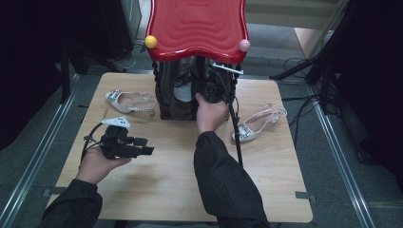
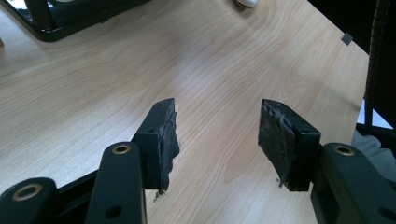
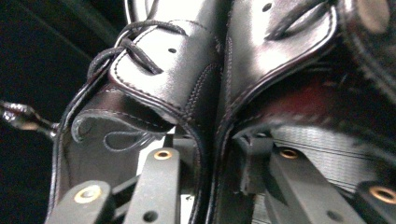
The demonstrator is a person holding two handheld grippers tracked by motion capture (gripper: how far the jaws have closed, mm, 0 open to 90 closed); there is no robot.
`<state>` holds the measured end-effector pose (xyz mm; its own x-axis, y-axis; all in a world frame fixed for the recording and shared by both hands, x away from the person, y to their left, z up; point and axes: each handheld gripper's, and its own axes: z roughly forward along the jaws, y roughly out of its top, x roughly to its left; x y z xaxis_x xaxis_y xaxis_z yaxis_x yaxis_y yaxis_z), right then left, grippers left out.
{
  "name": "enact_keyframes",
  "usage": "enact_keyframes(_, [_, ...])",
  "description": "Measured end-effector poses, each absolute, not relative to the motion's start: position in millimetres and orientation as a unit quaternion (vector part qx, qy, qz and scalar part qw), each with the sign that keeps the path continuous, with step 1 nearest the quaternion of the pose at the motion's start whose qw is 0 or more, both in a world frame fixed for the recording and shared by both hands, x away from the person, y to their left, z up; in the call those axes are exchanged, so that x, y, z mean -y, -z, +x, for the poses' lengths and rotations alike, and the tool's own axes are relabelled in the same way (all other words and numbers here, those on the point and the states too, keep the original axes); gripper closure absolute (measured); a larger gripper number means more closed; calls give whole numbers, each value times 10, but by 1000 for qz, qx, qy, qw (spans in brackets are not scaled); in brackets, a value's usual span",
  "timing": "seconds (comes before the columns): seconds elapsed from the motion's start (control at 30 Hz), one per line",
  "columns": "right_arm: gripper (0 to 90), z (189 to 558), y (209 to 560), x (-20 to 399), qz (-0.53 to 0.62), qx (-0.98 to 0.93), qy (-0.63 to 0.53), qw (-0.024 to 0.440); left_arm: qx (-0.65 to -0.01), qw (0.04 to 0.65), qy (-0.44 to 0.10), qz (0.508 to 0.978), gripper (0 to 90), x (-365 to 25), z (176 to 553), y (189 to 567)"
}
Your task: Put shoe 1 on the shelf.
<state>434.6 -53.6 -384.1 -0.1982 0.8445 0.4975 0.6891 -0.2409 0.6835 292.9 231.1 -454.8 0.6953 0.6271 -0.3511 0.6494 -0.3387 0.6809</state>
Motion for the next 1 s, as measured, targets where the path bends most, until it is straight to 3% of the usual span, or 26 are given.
enact_keyframes(0.47, [632, 4361, 3862, 496, 591, -656, -462, 83, -394, 425, 16, 815, 466, -2334, 2936, 4554])
enact_keyframes(0.8, [629, 4243, 3775, 566, 562, -673, -473, 86, -393, 424, 16, 816, 465, -2328, 2948, 4535])
enact_keyframes(1.0, [607, 4096, 3742, 614, 543, -689, -473, 80, -386, 427, 18, 818, 527, -2294, 2968, 4447])
